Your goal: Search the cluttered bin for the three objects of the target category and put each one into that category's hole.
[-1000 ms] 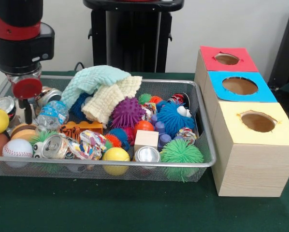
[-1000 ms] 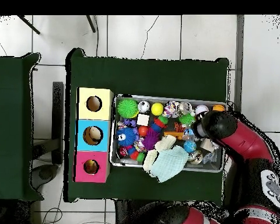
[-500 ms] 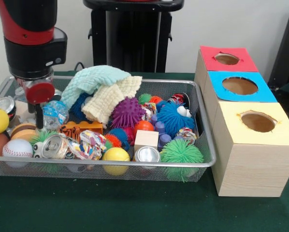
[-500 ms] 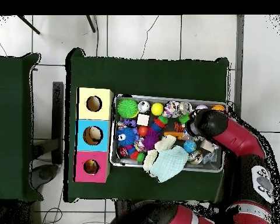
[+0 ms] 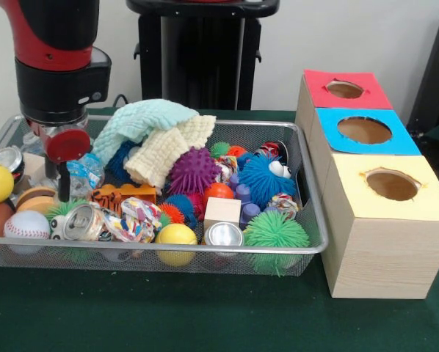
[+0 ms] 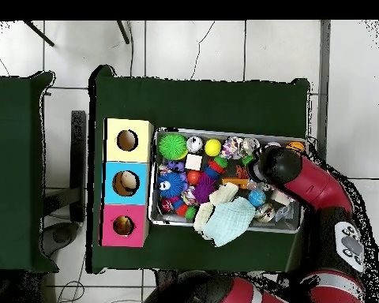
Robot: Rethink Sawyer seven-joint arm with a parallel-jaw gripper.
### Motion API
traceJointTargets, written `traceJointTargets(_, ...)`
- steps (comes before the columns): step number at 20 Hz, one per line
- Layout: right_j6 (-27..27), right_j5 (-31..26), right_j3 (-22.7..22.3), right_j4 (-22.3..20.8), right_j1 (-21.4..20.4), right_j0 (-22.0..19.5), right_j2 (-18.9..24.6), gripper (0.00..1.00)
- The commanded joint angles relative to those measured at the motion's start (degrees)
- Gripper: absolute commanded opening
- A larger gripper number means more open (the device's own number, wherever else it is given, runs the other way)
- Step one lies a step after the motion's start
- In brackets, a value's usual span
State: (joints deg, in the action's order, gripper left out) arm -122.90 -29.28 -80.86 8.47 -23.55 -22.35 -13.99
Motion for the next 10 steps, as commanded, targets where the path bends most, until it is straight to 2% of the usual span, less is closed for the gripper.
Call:
traceJointTargets(1,-3.3,2.8,-9.0,-1.6,0.5,-0.2,6.9,1.00)
traceJointTargets(10,-5.3,2.0,-10.5,-0.3,-0.4,1.1,6.8,1.00)
